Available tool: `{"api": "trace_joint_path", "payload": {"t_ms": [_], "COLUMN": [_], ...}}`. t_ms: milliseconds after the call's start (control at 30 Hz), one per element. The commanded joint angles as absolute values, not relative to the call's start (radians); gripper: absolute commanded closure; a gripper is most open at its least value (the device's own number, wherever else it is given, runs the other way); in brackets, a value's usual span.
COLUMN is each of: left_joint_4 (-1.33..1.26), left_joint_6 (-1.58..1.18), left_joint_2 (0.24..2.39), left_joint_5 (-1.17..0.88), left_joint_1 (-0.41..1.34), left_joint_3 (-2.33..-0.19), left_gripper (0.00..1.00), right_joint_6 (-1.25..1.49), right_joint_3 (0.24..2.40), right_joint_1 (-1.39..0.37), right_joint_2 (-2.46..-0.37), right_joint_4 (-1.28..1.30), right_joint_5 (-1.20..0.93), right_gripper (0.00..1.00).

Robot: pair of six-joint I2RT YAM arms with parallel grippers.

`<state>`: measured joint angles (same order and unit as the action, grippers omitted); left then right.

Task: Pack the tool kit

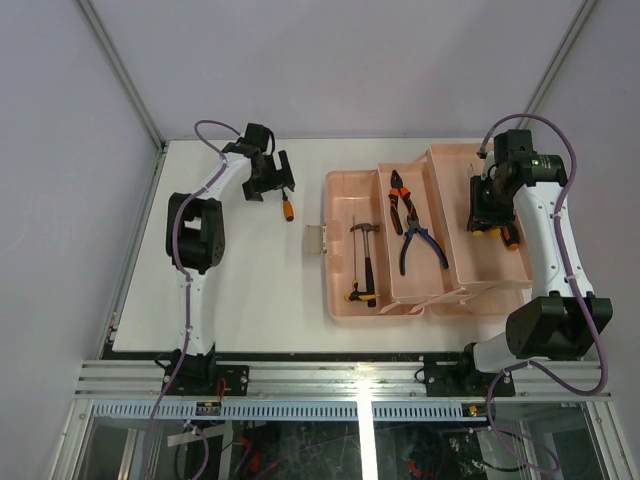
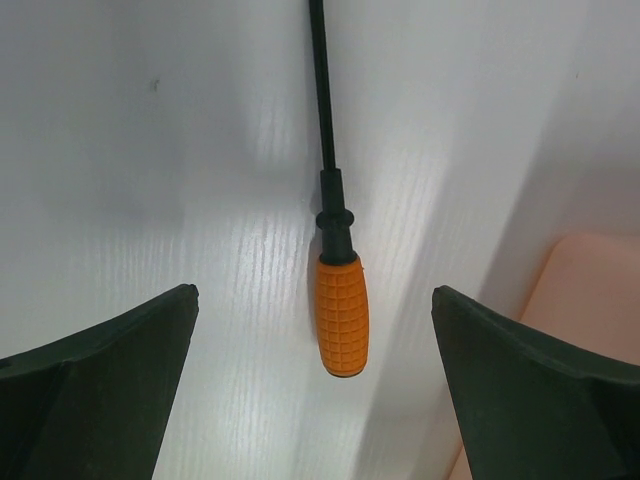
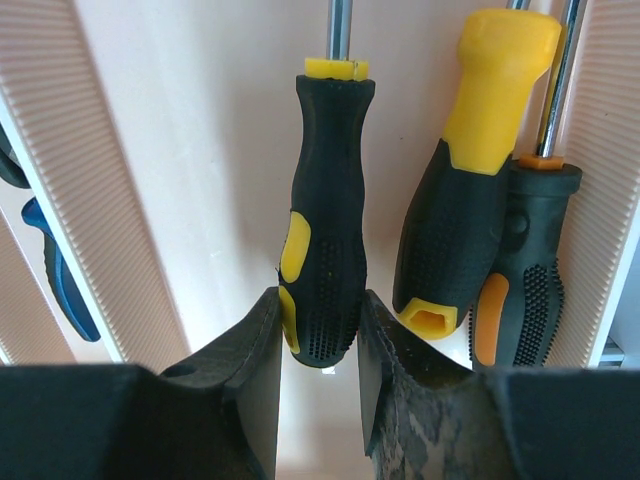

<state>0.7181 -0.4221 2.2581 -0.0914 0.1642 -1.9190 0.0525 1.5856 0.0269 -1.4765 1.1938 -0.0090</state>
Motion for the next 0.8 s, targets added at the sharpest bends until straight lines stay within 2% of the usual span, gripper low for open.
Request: {"api": "trace_joint_path", "payload": {"t_ms": [0, 233, 433, 467, 600, 667, 700, 733, 767], "left_joint_4": [0.734, 0.741, 0.742, 0.746, 0.753, 0.752, 0.752, 0.752, 0.75], "left_joint_6": [-0.429, -0.429, -0.431, -0.435, -0.444, -0.445, -0.446, -0.443, -0.441], "left_joint_2": [2.27, 2.295, 2.31, 2.314, 2.328, 2.339, 2.342, 2.345, 2.346], "left_joint_5": [-0.017, 0.017, 0.049, 0.057, 0.076, 0.077, 0.075, 0.072, 0.067], "left_joint_1": [0.198, 0.211, 0.219, 0.22, 0.221, 0.222, 0.224, 0.224, 0.224], "left_joint_3": [-1.922, -1.91, -1.901, -1.901, -1.888, -1.883, -1.882, -1.88, -1.878], "left_gripper": [0.0, 0.0, 0.0, 0.03, 0.35, 0.46, 0.55, 0.66, 0.89], "right_joint_6": [0.04, 0.037, 0.047, 0.05, 0.058, 0.058, 0.058, 0.058, 0.058], "right_joint_3": [1.603, 1.581, 1.622, 1.641, 1.757, 1.815, 1.84, 1.863, 1.885], "right_joint_1": [0.025, 0.025, 0.026, 0.026, 0.026, 0.025, 0.025, 0.025, 0.025], "right_joint_2": [-1.456, -1.438, -1.427, -1.425, -1.427, -1.431, -1.43, -1.429, -1.428], "right_joint_4": [1.207, 1.206, 1.202, 1.205, 1.232, 1.252, 1.258, 1.262, 1.267], "right_joint_5": [0.025, 0.039, 0.033, 0.031, 0.043, 0.056, 0.059, 0.056, 0.054], "right_gripper": [0.63, 0.47, 0.42, 0.42, 0.4, 0.38, 0.38, 0.37, 0.37]}}
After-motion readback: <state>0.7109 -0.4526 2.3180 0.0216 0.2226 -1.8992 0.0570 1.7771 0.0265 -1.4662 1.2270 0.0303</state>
